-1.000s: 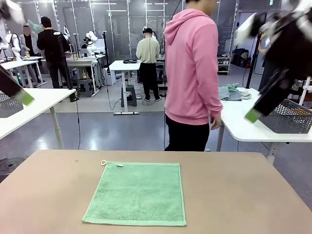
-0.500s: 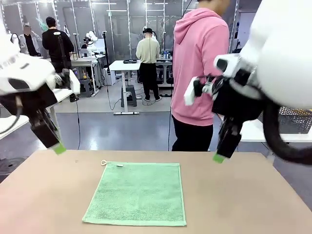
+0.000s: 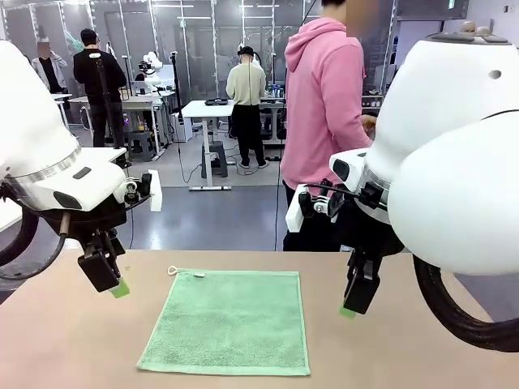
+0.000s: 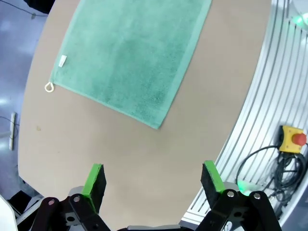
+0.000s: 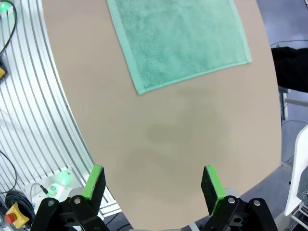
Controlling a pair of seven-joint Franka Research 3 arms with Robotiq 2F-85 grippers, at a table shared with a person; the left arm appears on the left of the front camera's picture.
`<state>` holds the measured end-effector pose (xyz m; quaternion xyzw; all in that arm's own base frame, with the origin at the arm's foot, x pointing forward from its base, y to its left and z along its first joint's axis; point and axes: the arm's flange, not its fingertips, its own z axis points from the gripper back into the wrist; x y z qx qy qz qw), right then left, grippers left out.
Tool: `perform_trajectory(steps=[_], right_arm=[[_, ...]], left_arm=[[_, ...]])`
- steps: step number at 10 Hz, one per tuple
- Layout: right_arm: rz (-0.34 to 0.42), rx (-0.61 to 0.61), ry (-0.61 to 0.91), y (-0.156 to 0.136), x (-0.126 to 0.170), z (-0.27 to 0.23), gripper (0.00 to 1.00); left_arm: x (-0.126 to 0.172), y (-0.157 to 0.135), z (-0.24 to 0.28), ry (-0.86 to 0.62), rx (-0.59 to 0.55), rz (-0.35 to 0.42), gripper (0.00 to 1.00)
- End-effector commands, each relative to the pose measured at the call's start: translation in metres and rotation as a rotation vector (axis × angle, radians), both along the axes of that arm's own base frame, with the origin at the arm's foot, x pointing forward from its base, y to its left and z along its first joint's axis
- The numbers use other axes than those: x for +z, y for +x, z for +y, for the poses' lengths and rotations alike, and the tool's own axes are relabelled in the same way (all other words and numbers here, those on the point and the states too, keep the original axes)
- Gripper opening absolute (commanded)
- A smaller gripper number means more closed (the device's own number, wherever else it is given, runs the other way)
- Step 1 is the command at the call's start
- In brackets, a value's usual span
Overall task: Fold the towels and place them in the basket.
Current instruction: When a person lays out a Towel with hook on the table, fold it in half twice.
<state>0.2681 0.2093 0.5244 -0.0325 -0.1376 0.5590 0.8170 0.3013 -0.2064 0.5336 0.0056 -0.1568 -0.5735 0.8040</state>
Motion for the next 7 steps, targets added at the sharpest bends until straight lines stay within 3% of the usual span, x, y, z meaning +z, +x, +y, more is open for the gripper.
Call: perform_trajectory(steps=[1,5,6,7], right_arm=[[0.001,0.025,-0.004,-0.001,0.0,0.002,1.0],[0.001,0.025,-0.004,-0.001,0.0,0.002,1.0],[-0.001,0.01,-0.001,-0.002,0.0,0.002,1.0],[0.03,0.056,0.014,0.005,-0.021,0.013,1.0]], left_arm=[[0.001,-0.001,0.001,0.001,0.001,-0.002,1.0],[0.0,0.0,0.0,0.0,0.001,0.0,1.0],[-0.013,0.006,-0.003,-0.014,-0.122,0.01,1.0],[-0.031,0.011,-0.007,0.008,-0.158,0.032,1.0]])
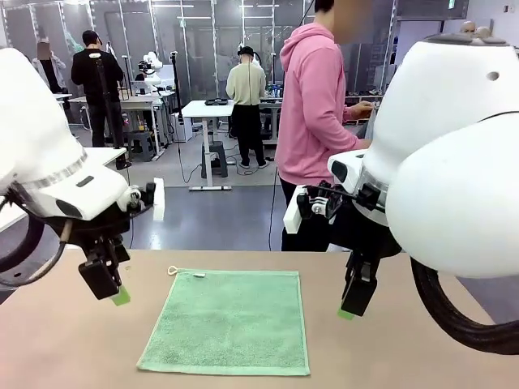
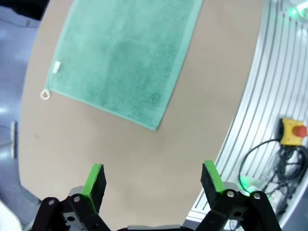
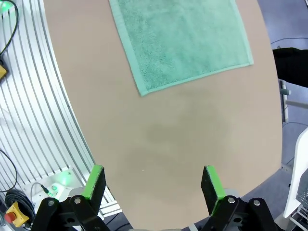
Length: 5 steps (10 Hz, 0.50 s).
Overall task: Fold the towels and place them in the basket.
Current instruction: When a person lays out a Towel with hook on the table, fold it in half twice.
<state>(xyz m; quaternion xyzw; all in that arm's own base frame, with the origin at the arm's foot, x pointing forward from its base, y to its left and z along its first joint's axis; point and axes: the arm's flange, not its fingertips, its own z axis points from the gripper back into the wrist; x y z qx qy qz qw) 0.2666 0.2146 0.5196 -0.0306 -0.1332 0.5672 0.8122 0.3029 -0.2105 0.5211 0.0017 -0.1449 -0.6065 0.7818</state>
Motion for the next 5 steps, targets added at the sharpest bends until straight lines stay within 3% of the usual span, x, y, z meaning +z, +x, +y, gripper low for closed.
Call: perform_trajectory(steps=[1,2,5], right_arm=[[0.047,0.051,0.004,0.011,-0.033,0.018,1.0],[0.06,0.075,-0.009,0.012,-0.046,0.026,1.0],[0.079,0.144,-0.065,0.022,-0.093,0.051,1.0]], left_arm=[[-0.03,0.008,-0.004,0.022,-0.119,0.019,1.0],[-0.039,0.009,-0.006,0.045,-0.162,-0.003,1.0],[-0.086,0.027,-0.011,0.063,-0.205,0.038,1.0]])
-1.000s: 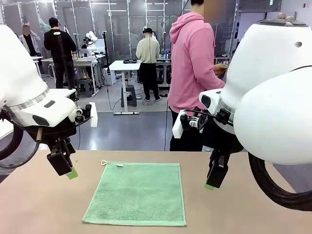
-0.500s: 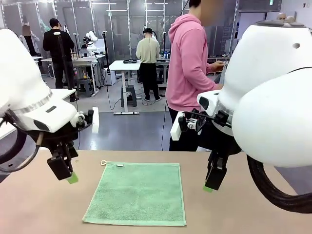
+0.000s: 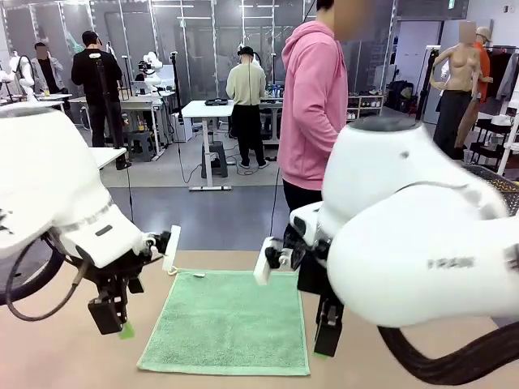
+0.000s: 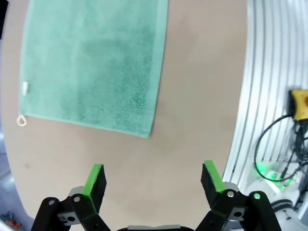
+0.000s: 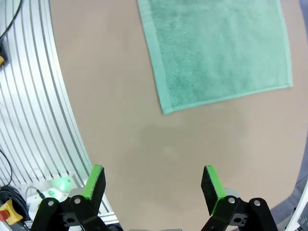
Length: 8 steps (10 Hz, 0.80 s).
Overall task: Fold the towels and place them in the basket.
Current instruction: When a person lays out a Towel with hook on the table, fold it in half twice.
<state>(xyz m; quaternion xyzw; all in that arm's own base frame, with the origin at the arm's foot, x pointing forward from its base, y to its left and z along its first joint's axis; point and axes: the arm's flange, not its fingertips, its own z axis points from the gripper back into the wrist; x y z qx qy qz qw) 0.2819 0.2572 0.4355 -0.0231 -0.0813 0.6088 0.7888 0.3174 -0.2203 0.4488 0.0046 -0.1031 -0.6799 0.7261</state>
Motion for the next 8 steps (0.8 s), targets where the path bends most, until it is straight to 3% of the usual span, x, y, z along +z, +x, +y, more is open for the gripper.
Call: perform_trajectory(steps=[1,3,8], right_arm=[[-0.021,0.082,-0.02,0.011,-0.023,0.014,1.0],[-0.024,0.139,-0.015,0.025,-0.051,0.02,1.0],[0.031,0.195,-0.01,0.045,-0.08,0.025,1.0]], left_arm=[[-0.034,0.021,-0.003,-0.049,-0.019,0.015,1.0],[-0.07,0.043,-0.008,-0.055,-0.018,0.03,1.0],[-0.106,0.065,-0.007,0.004,-0.02,0.101,1.0]])
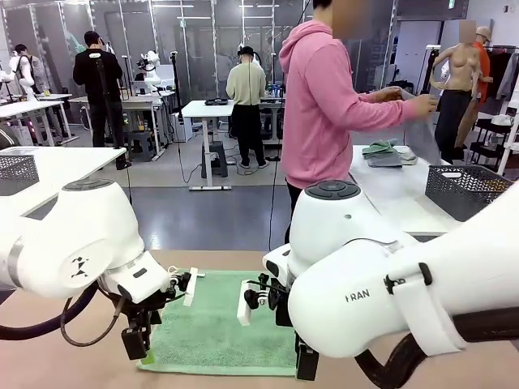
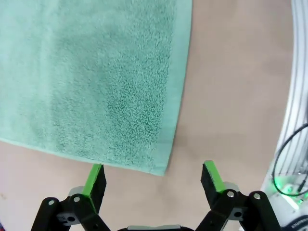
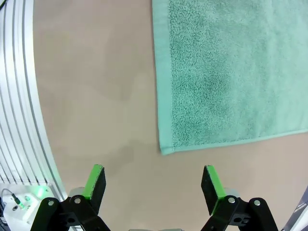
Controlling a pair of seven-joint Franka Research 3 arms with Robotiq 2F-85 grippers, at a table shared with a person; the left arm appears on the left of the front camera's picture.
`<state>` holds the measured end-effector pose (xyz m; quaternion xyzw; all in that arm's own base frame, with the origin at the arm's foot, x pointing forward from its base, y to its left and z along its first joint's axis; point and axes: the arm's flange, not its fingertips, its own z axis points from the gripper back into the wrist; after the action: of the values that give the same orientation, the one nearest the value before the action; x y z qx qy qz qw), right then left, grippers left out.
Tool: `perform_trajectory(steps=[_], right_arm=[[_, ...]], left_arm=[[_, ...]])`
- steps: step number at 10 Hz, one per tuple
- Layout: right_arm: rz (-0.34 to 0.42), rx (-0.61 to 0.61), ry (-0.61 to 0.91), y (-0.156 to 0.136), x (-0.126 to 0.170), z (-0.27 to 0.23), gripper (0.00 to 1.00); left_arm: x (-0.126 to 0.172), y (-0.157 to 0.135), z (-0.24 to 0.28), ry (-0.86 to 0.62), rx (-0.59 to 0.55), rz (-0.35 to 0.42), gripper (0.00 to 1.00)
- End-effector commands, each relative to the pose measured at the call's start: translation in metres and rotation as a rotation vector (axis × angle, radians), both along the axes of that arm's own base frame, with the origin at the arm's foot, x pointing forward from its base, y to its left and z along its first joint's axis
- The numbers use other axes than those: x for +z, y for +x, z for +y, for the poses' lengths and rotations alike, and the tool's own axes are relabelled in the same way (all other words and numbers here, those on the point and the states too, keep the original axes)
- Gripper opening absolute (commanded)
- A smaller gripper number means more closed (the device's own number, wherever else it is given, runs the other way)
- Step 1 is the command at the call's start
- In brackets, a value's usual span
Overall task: Fold the towels and place them in the basket.
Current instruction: When a person lays out a Towel with hook on the table, fold it in half twice.
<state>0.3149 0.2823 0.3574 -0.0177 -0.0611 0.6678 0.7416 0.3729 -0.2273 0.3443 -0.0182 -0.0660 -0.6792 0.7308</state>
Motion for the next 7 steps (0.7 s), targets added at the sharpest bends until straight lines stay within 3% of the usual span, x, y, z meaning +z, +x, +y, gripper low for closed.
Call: perform_trajectory(steps=[1,7], right_arm=[[0.007,0.055,0.016,0.018,-0.006,-0.002,1.0],[0.033,0.115,0.009,0.027,-0.039,-0.002,1.0]], left_arm=[[-0.008,0.012,0.001,0.001,-0.029,0.039,1.0],[-0.039,0.016,-0.002,0.024,-0.059,0.101,1.0]])
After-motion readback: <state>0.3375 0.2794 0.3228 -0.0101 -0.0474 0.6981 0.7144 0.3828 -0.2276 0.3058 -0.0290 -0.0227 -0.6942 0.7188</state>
